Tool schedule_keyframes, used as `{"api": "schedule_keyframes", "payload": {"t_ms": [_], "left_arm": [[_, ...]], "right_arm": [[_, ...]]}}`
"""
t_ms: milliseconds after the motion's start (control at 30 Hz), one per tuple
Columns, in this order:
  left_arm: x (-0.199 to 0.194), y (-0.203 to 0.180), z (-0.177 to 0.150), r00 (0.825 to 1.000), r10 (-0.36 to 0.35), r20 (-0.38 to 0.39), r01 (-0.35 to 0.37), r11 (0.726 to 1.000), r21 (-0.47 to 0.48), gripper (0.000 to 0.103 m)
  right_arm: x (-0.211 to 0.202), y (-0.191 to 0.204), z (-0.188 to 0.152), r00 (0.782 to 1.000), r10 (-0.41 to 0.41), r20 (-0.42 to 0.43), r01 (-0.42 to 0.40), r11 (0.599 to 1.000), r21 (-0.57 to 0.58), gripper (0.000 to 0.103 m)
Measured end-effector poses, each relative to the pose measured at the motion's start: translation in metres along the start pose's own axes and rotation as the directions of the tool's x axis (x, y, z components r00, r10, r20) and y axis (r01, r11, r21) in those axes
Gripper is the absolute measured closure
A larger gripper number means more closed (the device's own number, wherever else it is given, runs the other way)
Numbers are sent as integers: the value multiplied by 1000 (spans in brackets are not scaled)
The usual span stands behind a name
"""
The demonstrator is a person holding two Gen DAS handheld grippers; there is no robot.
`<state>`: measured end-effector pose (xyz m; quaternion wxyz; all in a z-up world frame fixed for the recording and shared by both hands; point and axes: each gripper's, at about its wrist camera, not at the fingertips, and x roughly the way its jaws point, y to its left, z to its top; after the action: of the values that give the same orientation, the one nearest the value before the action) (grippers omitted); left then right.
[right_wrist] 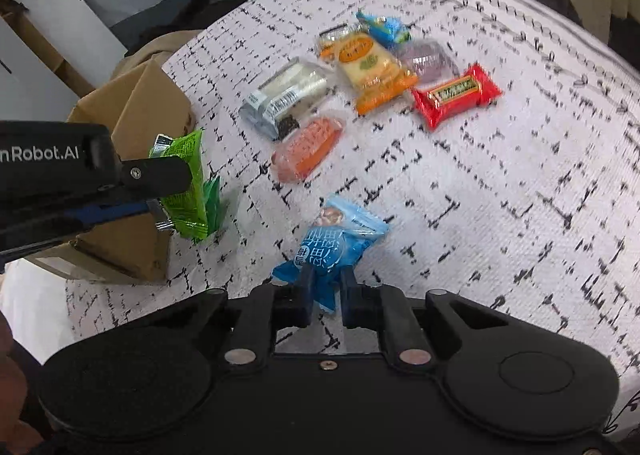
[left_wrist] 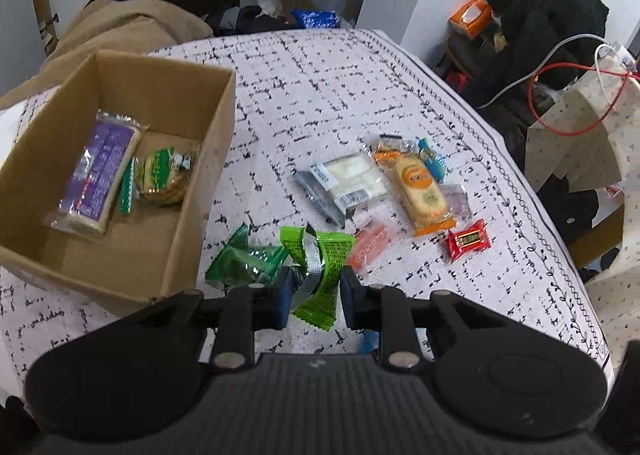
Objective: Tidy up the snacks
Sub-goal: 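Grasp green candies with the left gripper while the right grasps the blue packet, then carry both snacks into the cardboard box and open both grippers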
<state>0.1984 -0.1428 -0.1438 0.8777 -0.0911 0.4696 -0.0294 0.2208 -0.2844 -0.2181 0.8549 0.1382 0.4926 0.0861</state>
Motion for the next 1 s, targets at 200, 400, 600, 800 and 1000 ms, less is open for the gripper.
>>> {"api": "schedule_keyframes", "payload": {"t_ms": [200,400,600,800,1000], "left_arm": [[-8,7,5,999,-7,32,7,1000,-17,79],[-19,16,13,998,-24,62,27,998,-53,79],[-28,27,20,995,-40,90,47,995,-85,79],[-39,42,27,991,-47,122,62,990,-124,79],[-48,63,35,988,-37,148,63,982,-180,79]], "right_arm": [[-15,7,11,998,-8,54,8,1000,-4,96],[-29,18,23,995,-8,101,9,1000,-13,96],[-42,35,31,990,8,143,-2,999,-41,96],[-52,55,37,985,31,170,-19,997,-70,96],[-60,78,43,978,58,201,-38,994,-102,96]]}}
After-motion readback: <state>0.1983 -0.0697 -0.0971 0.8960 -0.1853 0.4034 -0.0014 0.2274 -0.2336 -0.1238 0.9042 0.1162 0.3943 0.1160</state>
